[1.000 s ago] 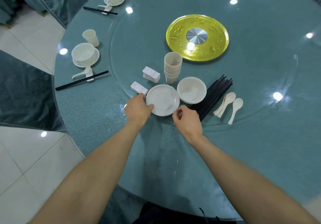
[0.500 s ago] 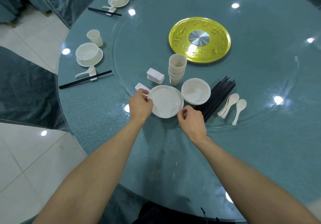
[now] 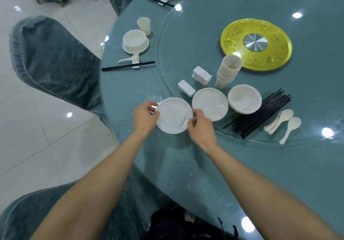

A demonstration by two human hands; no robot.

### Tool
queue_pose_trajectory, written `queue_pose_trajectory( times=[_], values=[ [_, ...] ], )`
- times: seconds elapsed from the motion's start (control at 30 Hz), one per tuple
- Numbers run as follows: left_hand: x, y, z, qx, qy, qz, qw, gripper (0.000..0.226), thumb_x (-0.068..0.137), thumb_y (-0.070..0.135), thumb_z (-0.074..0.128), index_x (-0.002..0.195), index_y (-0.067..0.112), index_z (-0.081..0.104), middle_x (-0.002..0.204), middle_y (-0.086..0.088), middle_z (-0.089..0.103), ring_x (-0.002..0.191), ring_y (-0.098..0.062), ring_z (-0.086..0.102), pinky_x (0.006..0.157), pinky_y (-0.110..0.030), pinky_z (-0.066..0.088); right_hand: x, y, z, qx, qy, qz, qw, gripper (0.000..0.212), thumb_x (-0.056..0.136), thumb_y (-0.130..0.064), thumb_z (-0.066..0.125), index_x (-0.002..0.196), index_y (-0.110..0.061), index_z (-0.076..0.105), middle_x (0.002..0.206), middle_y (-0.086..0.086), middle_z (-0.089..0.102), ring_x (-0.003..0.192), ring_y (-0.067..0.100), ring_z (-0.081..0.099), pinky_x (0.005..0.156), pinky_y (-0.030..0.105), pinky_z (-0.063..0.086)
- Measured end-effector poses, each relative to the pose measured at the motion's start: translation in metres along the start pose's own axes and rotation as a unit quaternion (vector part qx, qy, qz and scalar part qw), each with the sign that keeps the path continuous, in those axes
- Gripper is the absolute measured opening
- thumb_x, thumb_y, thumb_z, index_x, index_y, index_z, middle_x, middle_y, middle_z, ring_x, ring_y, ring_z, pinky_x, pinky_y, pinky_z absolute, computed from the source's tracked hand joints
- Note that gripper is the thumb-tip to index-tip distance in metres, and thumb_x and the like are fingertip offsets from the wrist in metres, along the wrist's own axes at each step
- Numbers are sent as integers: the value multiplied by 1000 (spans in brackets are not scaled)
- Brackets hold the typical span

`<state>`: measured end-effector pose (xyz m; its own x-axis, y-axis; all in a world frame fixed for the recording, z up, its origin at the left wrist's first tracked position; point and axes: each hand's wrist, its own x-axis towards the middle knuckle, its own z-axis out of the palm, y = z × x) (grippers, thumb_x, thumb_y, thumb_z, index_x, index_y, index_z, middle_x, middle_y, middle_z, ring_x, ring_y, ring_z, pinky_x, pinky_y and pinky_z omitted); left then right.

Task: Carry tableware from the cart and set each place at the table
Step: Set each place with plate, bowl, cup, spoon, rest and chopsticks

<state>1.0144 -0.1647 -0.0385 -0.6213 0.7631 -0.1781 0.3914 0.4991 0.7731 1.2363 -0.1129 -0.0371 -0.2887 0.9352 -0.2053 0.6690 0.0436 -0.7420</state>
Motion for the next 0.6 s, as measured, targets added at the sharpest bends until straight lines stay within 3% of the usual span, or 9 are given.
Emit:
queue_pose_trajectory(
  times=[0.13,0.3,0.47,0.6],
  values=[
    [-10,-30,-8,57,-19,-16,998,23,85,12,75,107,20,77,87,3,73,75,-17,70,82,-35,61,-7,8,25,-51,-71,13,996,32,98,-30,54,128,-20,53,90,6,71,88,32,66,75,42,53],
    [-20,-49,-9,119,-61,-37,990,34,85,13,74,118,19,77,102,-5,77,92,-25,73,90,-38,60,-12,19,40,-96,-151,25,983,27,98,-35,52,121,-20,52,89,5,71,85,30,66,77,46,57],
    [-21,-50,-9,145,-52,-39,987,39,86,20,72,124,23,73,113,-3,71,97,-25,71,93,-41,59,-11,18,35,-103,-148,15,983,32,101,-34,53,128,-16,53,96,5,72,93,32,66,80,45,56],
    [-14,-26,-2,159,-28,9,987,36,89,24,73,126,23,70,116,2,66,97,-22,68,93,-40,56,-10,18,14,-100,-116,-2,988,46,101,-36,52,143,-17,53,101,7,76,99,31,69,87,45,57]
  ],
)
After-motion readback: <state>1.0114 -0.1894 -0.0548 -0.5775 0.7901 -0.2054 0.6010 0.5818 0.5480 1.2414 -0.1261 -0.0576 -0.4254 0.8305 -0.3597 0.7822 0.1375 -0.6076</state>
